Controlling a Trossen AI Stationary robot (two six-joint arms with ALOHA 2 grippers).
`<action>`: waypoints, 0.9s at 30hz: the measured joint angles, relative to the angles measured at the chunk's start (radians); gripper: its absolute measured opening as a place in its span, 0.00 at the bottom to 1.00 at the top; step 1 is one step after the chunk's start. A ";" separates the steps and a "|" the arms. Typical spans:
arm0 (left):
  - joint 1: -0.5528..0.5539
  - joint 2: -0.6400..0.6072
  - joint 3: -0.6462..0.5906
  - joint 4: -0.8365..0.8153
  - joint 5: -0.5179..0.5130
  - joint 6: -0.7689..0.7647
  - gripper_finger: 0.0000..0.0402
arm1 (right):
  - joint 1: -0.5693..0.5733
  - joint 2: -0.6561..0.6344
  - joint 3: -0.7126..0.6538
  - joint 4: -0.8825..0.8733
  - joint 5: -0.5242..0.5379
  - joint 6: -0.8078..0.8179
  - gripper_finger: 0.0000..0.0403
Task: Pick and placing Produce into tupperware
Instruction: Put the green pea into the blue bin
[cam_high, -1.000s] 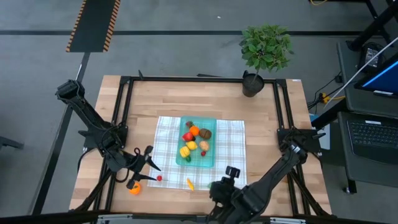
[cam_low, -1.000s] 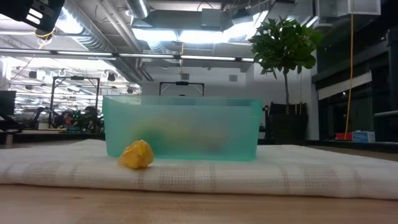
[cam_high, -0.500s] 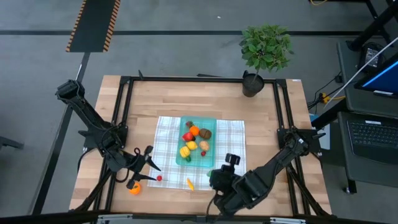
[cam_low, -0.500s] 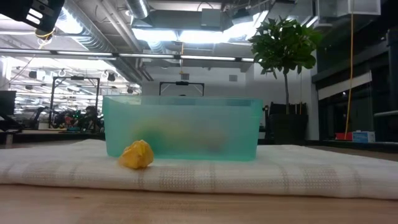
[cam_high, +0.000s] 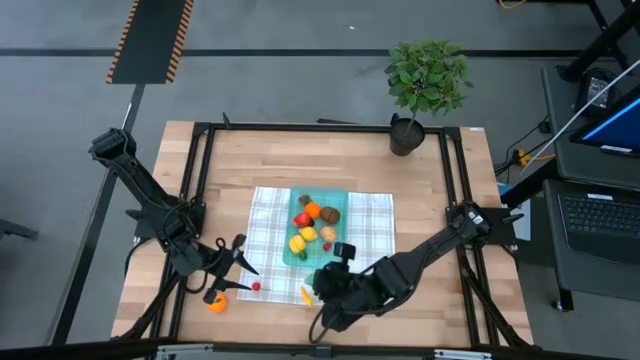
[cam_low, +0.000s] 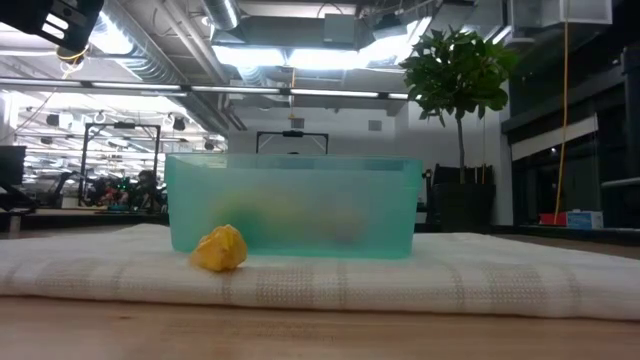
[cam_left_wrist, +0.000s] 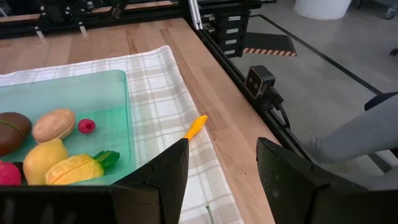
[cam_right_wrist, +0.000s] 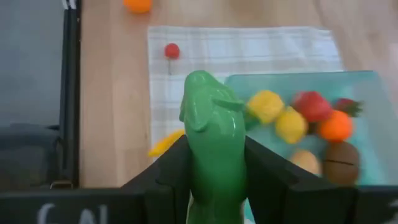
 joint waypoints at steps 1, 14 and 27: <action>0.000 0.000 0.000 0.000 0.000 0.000 0.45 | -0.005 0.000 -0.038 0.045 -0.008 -0.001 0.30; 0.000 0.000 0.000 0.000 0.063 0.000 0.45 | -0.070 0.000 -0.438 0.716 -0.037 -0.132 0.30; 0.000 0.000 0.000 -0.009 0.064 0.007 0.45 | -0.122 -0.001 -0.519 0.960 -0.044 -0.208 0.30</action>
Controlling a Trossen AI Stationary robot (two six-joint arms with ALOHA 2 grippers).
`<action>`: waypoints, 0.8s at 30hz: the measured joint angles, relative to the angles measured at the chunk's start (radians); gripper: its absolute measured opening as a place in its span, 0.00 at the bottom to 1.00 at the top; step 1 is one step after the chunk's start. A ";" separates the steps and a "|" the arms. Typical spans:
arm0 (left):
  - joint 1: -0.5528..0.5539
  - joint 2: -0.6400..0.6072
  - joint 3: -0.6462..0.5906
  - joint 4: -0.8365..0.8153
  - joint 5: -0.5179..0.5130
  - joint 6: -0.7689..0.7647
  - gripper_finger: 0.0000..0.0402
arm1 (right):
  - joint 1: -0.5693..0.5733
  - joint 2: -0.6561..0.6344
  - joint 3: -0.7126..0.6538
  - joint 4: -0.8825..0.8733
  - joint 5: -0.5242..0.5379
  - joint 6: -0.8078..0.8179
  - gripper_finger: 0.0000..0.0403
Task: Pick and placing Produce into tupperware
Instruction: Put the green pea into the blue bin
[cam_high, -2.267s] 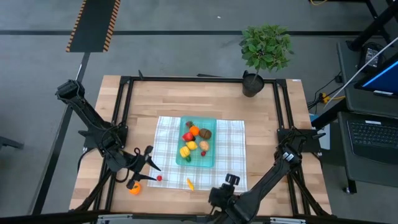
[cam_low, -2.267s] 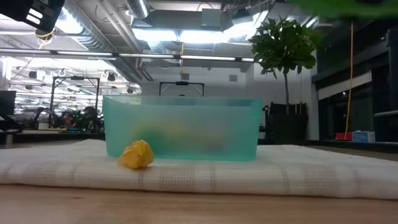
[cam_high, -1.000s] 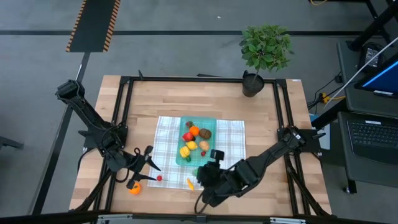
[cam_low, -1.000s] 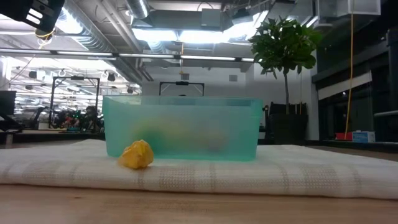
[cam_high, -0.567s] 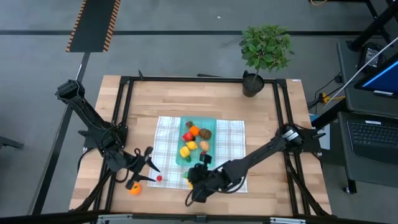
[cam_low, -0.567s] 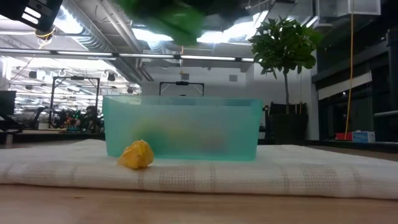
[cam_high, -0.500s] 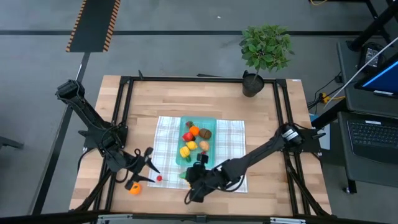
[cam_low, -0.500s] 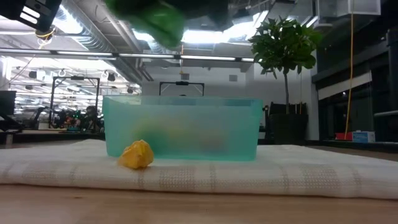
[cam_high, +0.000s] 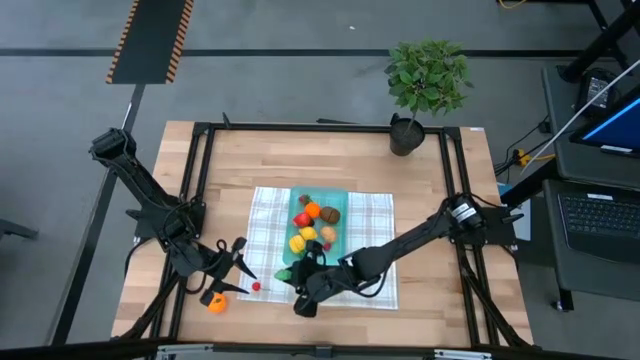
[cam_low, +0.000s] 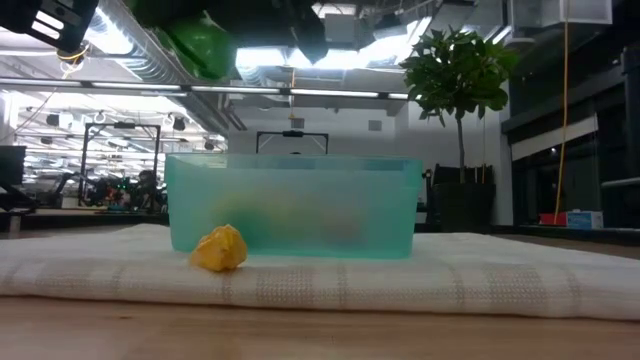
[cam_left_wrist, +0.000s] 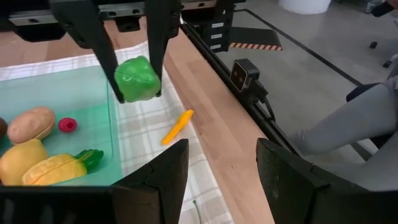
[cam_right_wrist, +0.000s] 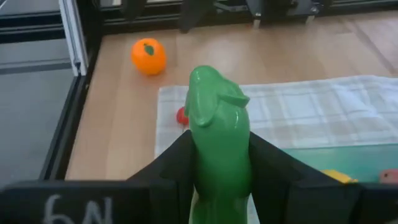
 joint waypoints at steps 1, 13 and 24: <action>0.000 0.000 0.000 0.000 0.000 0.000 0.45 | -0.003 0.000 0.000 0.002 0.000 -0.001 0.30; 0.000 0.000 0.000 0.000 0.000 0.000 0.45 | -0.026 -0.007 0.000 -0.030 0.063 -0.028 0.30; 0.000 0.000 0.000 0.000 -0.001 -0.001 0.45 | -0.021 -0.025 -0.087 0.049 0.104 -0.002 0.30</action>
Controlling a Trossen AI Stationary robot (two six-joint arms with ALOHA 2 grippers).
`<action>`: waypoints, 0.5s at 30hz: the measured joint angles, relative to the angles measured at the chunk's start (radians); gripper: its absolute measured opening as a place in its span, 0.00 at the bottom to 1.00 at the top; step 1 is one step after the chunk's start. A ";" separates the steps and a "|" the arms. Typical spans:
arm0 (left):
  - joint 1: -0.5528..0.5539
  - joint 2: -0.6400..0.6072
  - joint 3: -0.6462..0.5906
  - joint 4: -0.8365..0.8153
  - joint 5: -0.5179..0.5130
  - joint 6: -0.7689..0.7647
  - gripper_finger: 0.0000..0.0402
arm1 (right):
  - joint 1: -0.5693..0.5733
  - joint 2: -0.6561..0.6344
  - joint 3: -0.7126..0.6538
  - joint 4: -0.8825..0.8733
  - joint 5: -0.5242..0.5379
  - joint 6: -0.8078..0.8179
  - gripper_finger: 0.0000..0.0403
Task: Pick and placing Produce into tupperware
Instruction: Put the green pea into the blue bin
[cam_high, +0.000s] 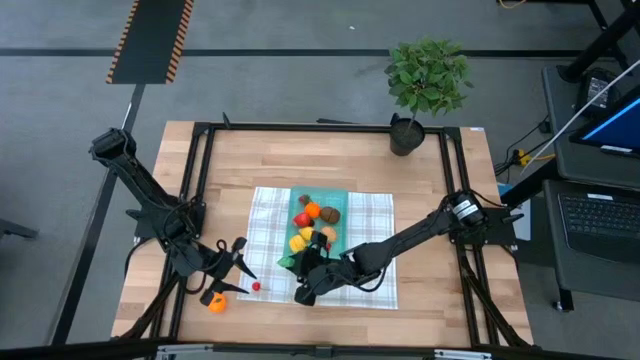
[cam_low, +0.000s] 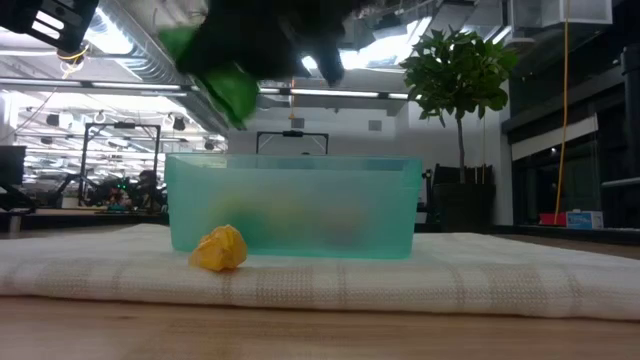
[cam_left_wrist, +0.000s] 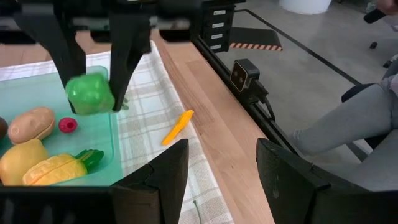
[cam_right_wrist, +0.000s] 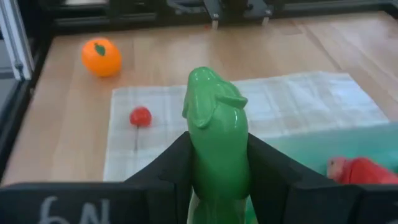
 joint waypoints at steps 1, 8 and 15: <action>0.000 0.000 0.000 0.000 0.000 0.000 0.45 | 0.002 -0.005 -0.030 0.030 0.005 0.000 0.30; 0.000 0.000 0.000 -0.011 0.000 0.000 0.45 | 0.018 -0.164 -0.301 0.364 0.048 -0.027 0.31; 0.005 0.000 0.000 -0.011 -0.006 0.003 0.45 | 0.039 -0.331 -0.549 0.572 0.049 -0.053 0.30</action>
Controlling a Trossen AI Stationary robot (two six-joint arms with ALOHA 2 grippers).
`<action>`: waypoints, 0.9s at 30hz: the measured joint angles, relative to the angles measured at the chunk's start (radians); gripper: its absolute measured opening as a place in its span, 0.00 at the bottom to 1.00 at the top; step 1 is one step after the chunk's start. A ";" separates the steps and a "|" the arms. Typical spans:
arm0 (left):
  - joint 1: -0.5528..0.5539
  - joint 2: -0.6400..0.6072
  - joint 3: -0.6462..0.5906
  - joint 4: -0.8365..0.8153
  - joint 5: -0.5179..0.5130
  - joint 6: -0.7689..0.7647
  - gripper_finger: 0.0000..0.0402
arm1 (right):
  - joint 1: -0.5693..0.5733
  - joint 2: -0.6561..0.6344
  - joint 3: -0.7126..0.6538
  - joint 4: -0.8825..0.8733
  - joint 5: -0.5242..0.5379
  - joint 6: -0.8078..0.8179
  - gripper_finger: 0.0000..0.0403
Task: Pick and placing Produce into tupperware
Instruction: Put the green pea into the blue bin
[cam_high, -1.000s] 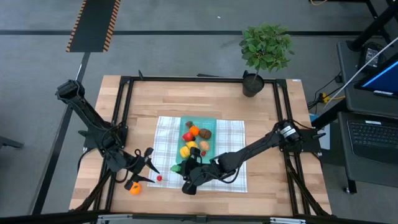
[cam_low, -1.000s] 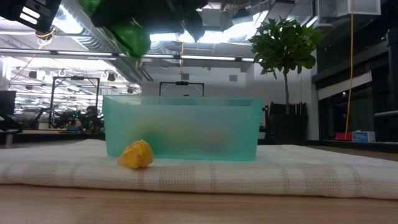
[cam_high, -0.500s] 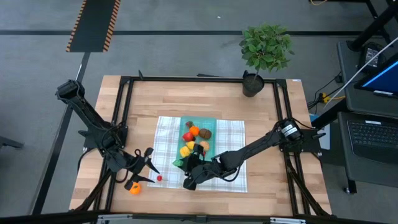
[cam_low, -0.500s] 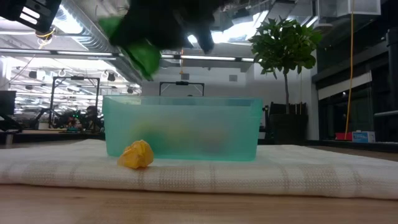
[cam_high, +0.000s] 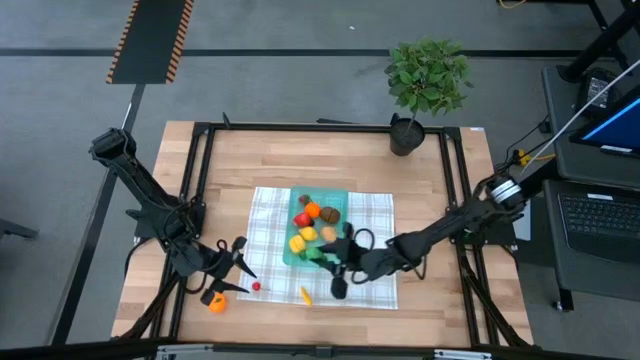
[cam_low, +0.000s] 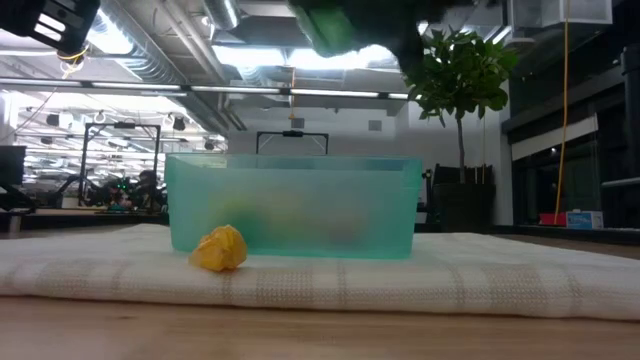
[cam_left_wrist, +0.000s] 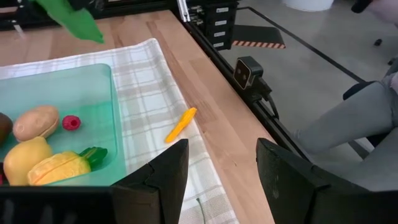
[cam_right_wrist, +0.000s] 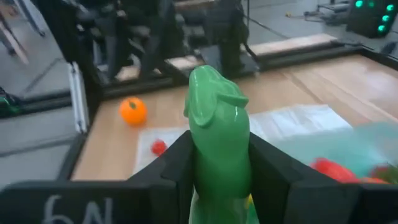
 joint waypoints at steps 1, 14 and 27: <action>0.002 0.000 0.000 0.000 0.000 0.000 0.45 | 0.002 -0.013 -0.024 -0.006 0.006 0.000 0.30; 0.004 0.000 0.000 0.005 -0.002 -0.007 0.45 | 0.006 -0.114 -0.131 -0.013 0.093 -0.053 0.30; 0.034 0.000 0.000 0.004 -0.003 0.036 0.45 | 0.001 -0.114 -0.133 -0.031 0.268 0.033 0.30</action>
